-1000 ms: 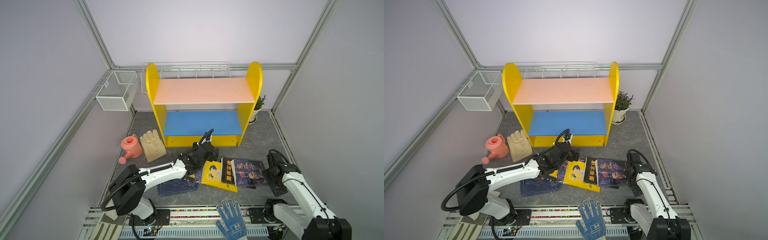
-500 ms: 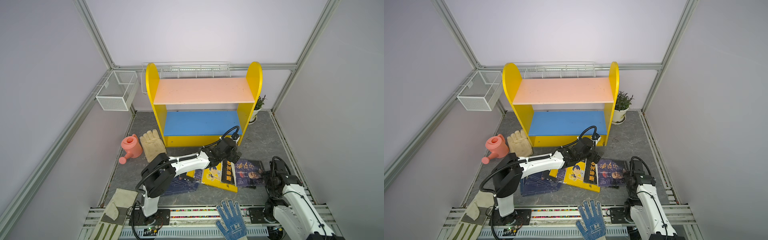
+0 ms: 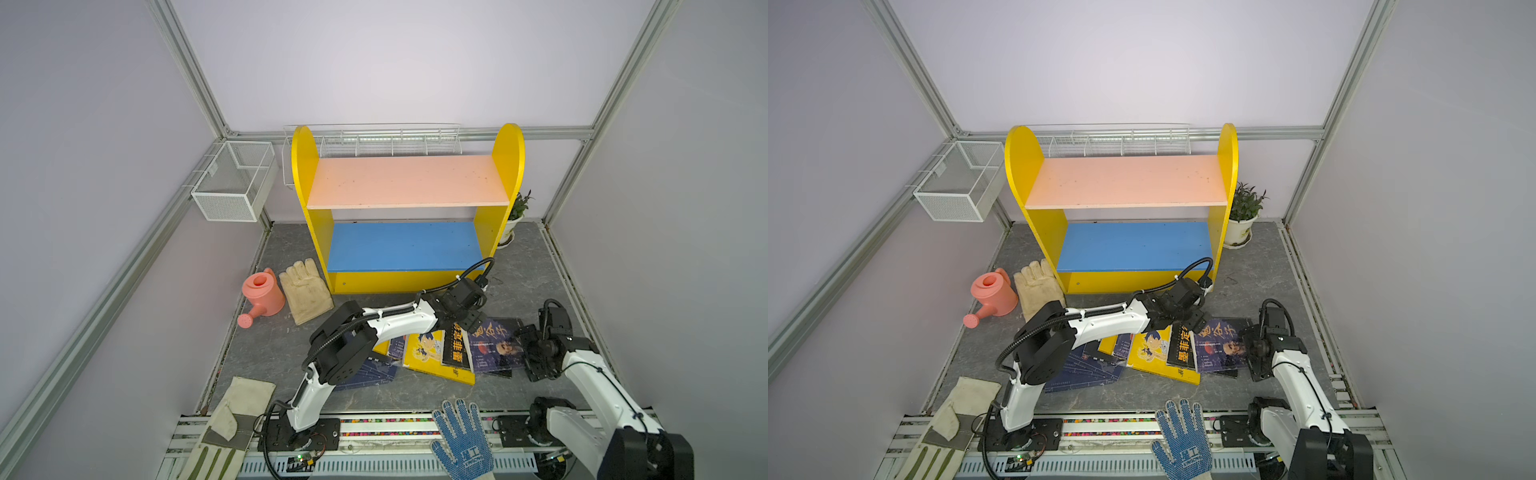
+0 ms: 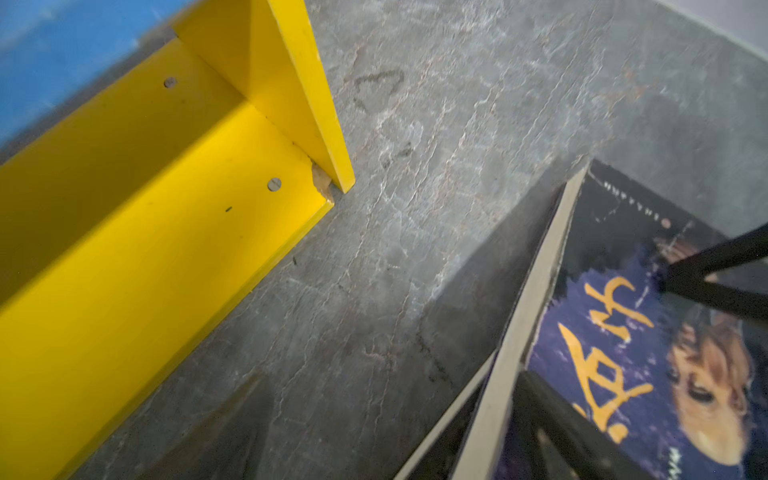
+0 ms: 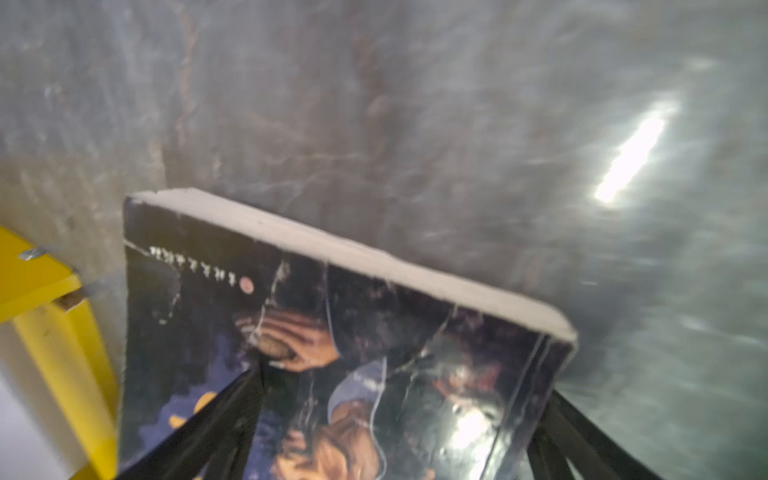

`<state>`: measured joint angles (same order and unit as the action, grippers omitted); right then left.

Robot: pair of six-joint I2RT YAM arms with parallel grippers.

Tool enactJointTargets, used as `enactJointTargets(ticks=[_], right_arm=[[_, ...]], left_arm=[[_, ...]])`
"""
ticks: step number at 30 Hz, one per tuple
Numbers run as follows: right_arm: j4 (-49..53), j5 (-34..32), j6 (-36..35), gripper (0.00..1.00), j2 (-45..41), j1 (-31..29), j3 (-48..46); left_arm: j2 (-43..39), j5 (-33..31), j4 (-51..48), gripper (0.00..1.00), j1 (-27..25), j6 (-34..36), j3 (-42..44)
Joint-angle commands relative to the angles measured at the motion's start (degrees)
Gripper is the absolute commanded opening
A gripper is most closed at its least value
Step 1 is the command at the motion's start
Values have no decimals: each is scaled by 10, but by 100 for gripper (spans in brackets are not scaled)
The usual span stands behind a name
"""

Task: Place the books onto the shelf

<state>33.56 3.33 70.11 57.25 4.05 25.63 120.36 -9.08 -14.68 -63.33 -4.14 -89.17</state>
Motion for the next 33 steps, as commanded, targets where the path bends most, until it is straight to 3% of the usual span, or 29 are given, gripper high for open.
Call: enactJointTargets(ticks=[1,6,11,17,22,31,33], right_arm=[[-63,91,-15,99,62,0,-40],[-112,113,-23,98,75,-1,-41],[-155,109,-27,87,35,0,-48],[-197,91,-29,63,-32,0,-66],[-207,85,-59,51,-58,0,-57],[-222,97,-124,40,-57,-9,-18],[-229,105,-135,29,-57,-13,-13]], left_arm=[[16,-19,-40,83,-1,15,-19],[22,-28,-53,66,-1,18,-18],[31,-25,-60,56,-1,24,-18],[34,-10,-49,53,-1,21,-5],[34,19,-36,50,-1,18,2],[30,51,-14,48,0,15,8],[30,55,-12,47,0,12,10]])
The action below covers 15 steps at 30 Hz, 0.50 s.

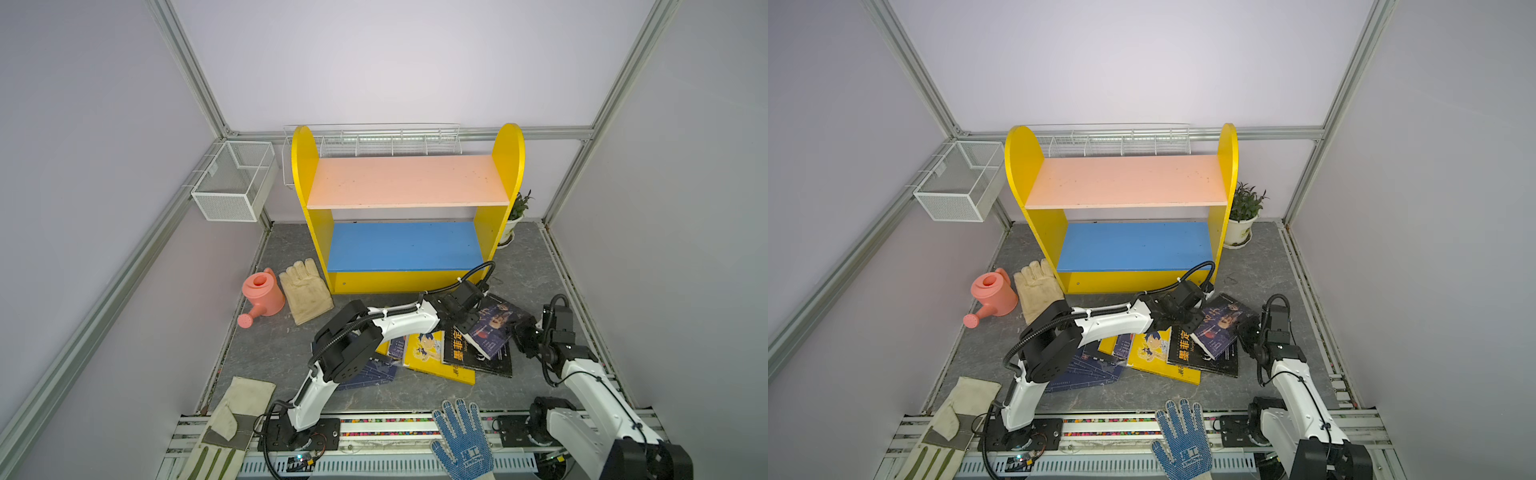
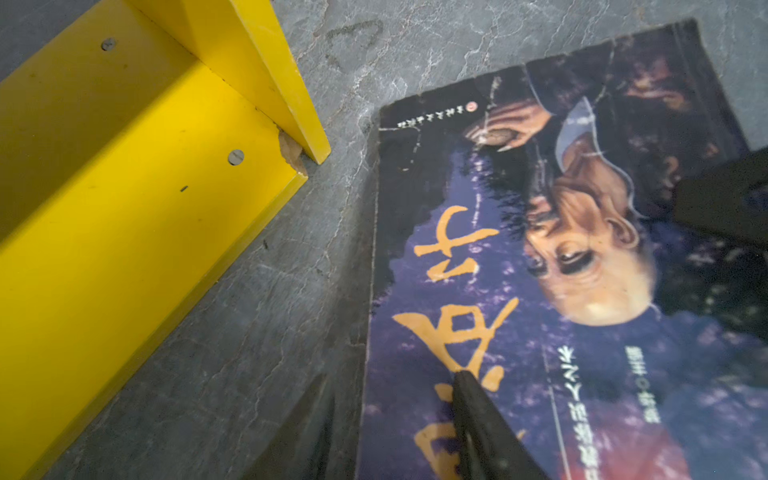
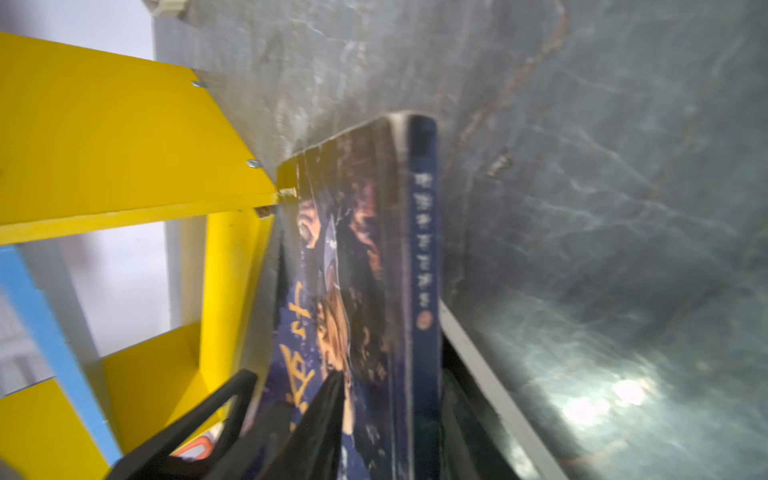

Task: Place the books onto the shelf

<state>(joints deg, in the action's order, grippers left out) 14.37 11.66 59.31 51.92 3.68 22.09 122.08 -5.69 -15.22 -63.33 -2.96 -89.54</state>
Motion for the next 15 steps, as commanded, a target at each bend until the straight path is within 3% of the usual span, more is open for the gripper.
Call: enactJointTargets(ticks=[1,5,10,15], right_arm=[[-41,26,-32,24,-3,-12,24],[-40,33,-41,6,-3,-21,25],[-10,22,-55,6,-24,-25,28],[58,-15,-105,6,-61,-39,70]], left_arm=[[13,24,-5,47,1,-2,14],[9,32,11,47,6,-12,20],[-19,31,65,49,19,-44,57],[-111,-35,174,69,34,-86,144]])
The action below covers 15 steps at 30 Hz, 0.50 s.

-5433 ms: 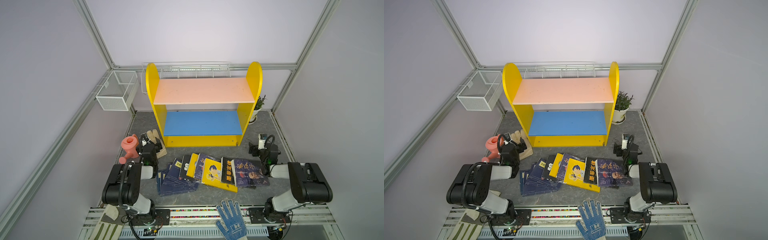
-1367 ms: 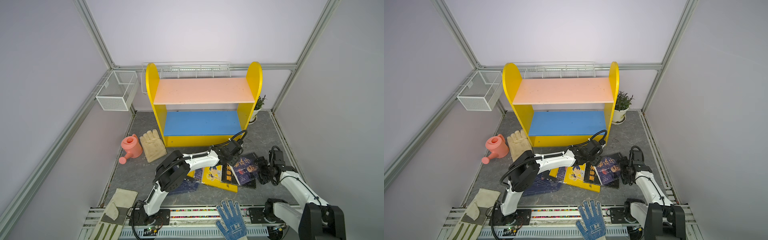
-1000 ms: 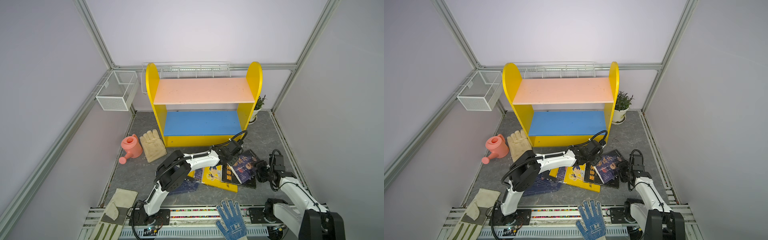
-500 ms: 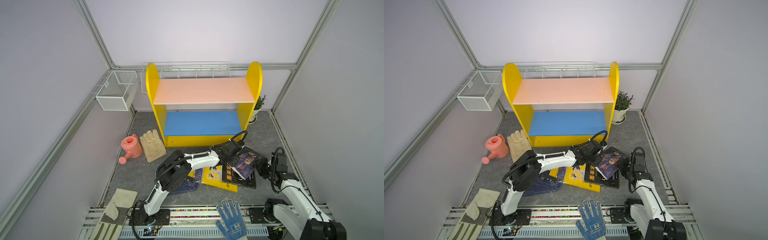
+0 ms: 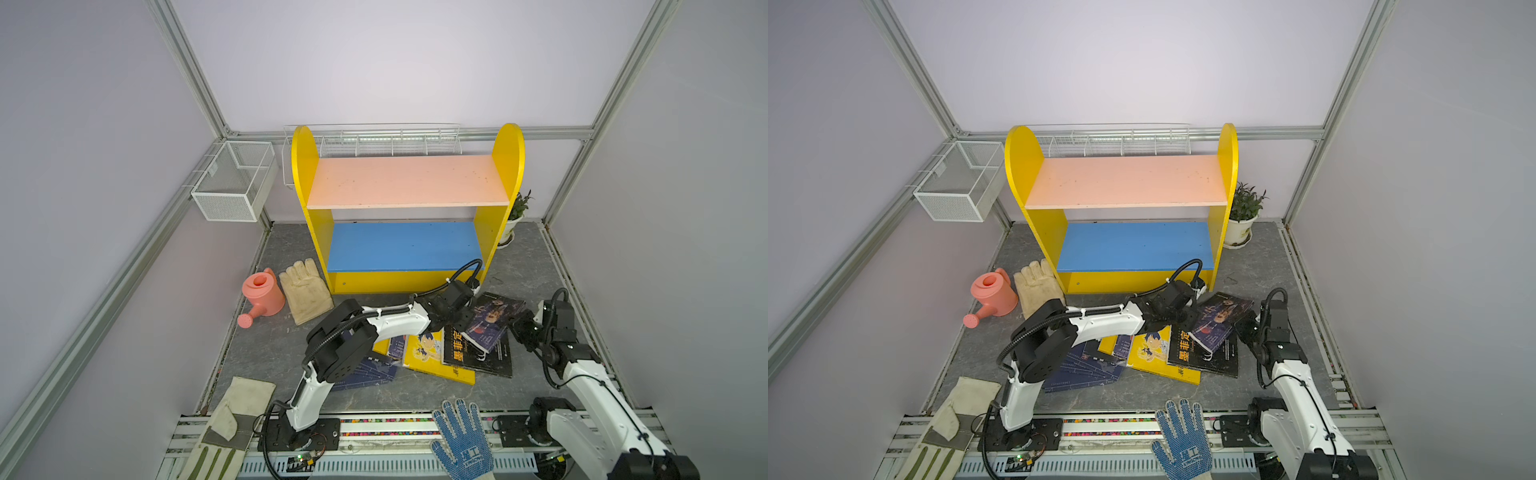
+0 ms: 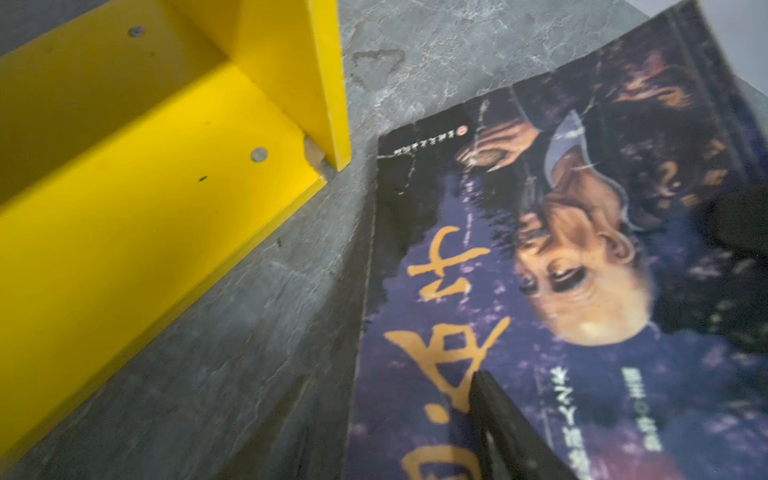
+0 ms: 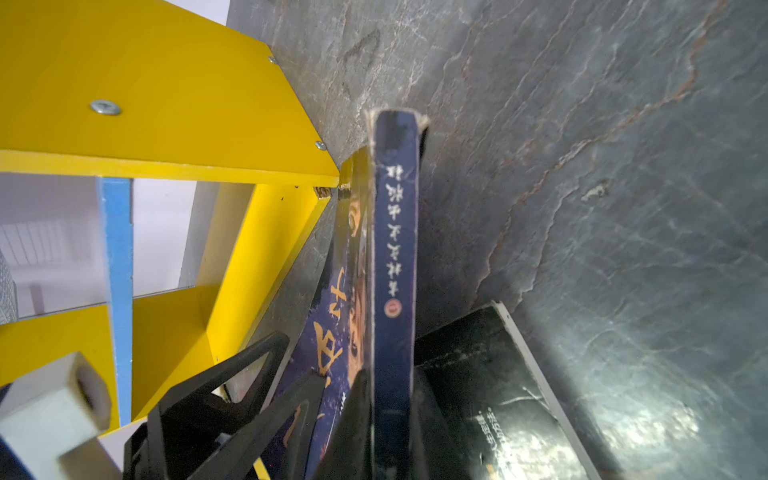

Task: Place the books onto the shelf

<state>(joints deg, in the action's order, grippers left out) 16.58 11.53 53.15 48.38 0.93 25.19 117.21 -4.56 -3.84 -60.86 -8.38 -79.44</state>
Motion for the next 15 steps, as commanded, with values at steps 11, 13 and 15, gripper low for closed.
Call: enactJointTargets(ticks=[11,13,15], right_arm=[[68,95,-173,6,-43,-100,179],[52,128,-165,6,-37,-112,198],[18,154,-140,6,-27,-131,218]], left_arm=[[-290,-548,5,82,23,-250,185],[-317,-578,-81,83,38,-336,191],[-345,-590,-130,83,48,-402,212]])
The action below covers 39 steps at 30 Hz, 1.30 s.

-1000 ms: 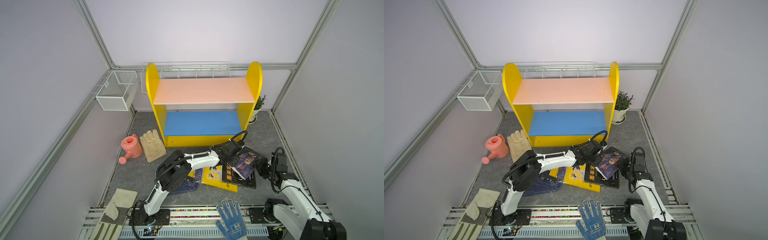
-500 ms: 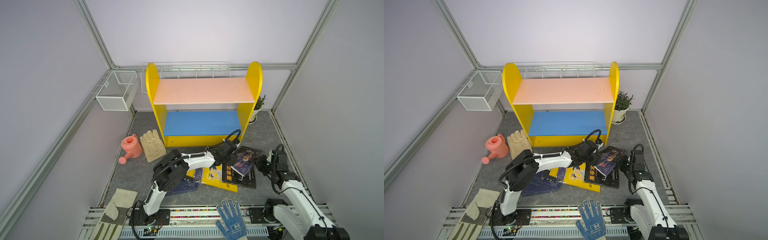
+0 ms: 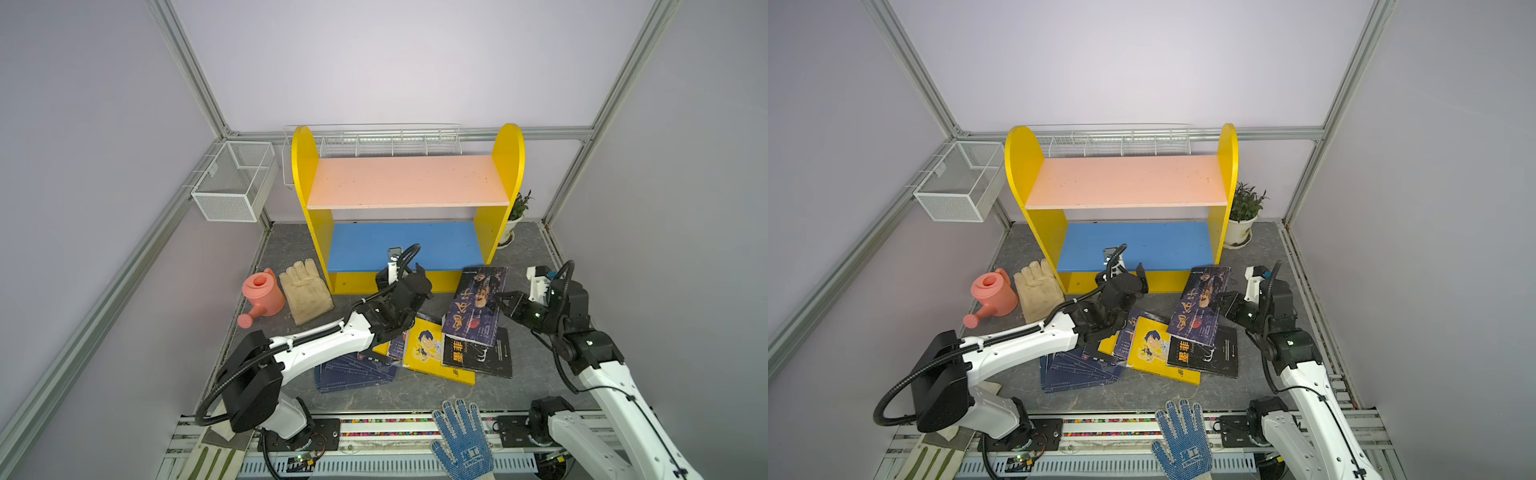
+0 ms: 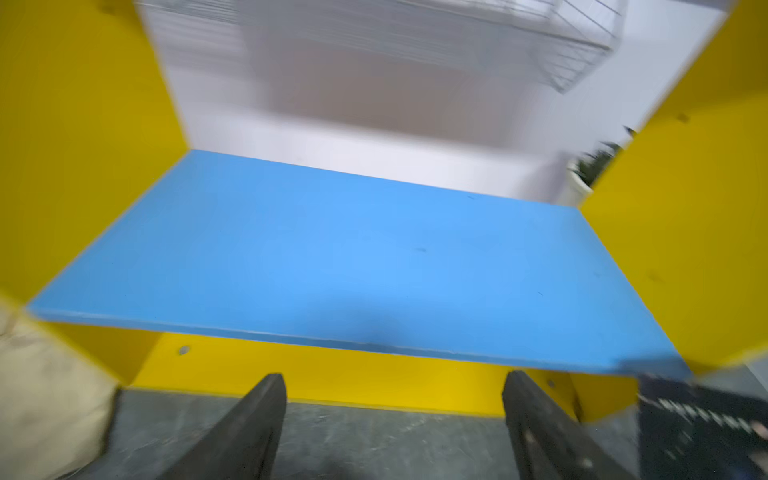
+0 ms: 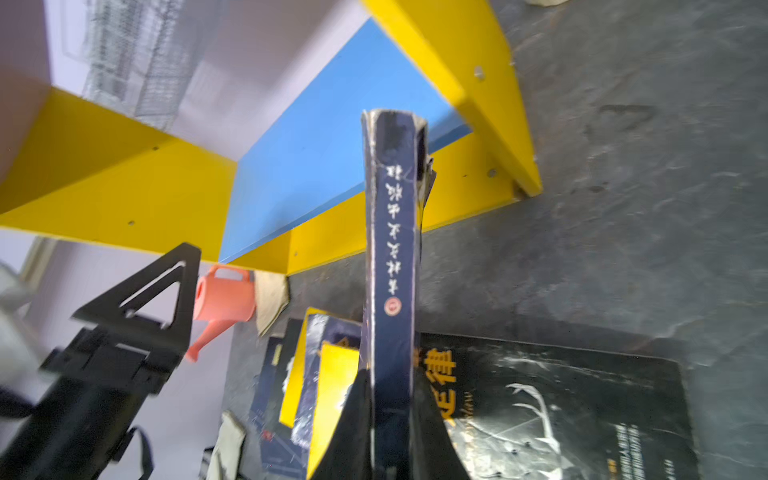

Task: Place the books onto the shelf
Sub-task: 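Carry the purple book with the right gripper onto the blue shelf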

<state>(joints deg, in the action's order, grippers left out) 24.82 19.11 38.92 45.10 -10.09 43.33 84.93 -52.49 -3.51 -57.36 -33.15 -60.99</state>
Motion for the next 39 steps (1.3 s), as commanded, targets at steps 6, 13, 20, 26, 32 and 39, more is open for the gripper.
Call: enactJointTargets(ticks=[6,13,20,26,32,39], right_arm=[[-203,-16,105,6,77,-107,84],[-444,-321,154,6,155,-241,74],[-665,-601,147,6,249,-307,51],[-644,-716,171,6,336,-309,102],[-451,-778,319,8,393,-327,153],[-143,-748,560,37,411,-337,199]], left_arm=[[-86,-129,-131,83,16,-199,98],[-108,-133,-175,84,16,-201,96],[-158,-128,-228,84,16,-223,119],[-198,-106,-220,84,16,-210,142],[-239,-39,-120,85,16,-109,174],[-240,2,-86,86,16,-81,180]])
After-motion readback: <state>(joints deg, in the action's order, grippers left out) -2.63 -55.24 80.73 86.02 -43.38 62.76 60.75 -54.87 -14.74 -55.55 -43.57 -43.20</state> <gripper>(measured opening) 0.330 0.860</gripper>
